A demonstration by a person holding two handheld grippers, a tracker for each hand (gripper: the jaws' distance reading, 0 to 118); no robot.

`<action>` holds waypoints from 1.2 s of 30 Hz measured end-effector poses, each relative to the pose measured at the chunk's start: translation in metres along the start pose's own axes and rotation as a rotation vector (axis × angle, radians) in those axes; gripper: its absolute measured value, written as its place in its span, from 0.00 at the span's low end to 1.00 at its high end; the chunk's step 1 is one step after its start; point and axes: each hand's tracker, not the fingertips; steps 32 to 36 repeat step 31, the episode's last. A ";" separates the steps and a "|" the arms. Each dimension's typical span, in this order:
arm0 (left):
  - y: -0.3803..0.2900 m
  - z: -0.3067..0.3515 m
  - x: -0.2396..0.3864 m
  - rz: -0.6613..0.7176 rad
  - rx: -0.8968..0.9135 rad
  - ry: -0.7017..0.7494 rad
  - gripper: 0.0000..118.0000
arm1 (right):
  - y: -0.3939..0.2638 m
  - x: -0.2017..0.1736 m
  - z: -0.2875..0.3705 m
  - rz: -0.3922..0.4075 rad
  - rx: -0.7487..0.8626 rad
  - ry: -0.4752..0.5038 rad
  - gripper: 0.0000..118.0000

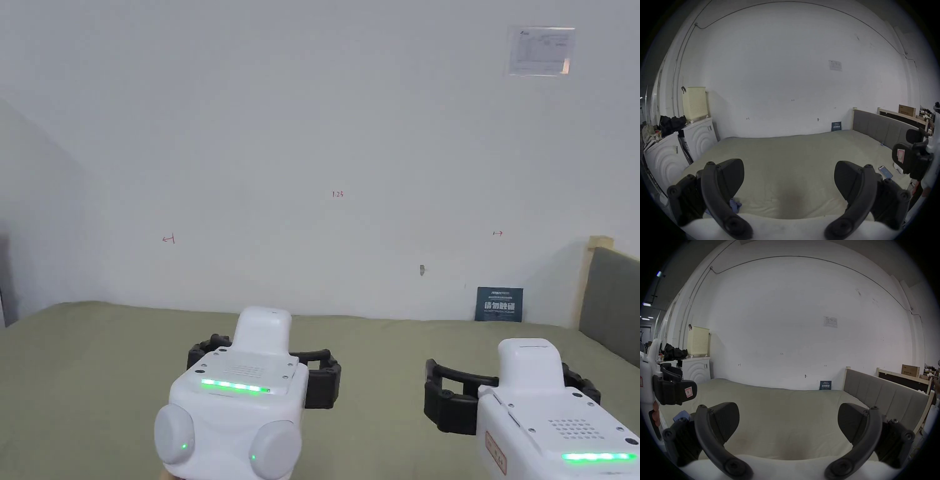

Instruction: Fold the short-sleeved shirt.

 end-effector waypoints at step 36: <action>0.026 0.005 -0.017 0.100 -0.112 -0.099 0.97 | 0.001 -0.011 0.005 0.013 -0.016 0.056 1.00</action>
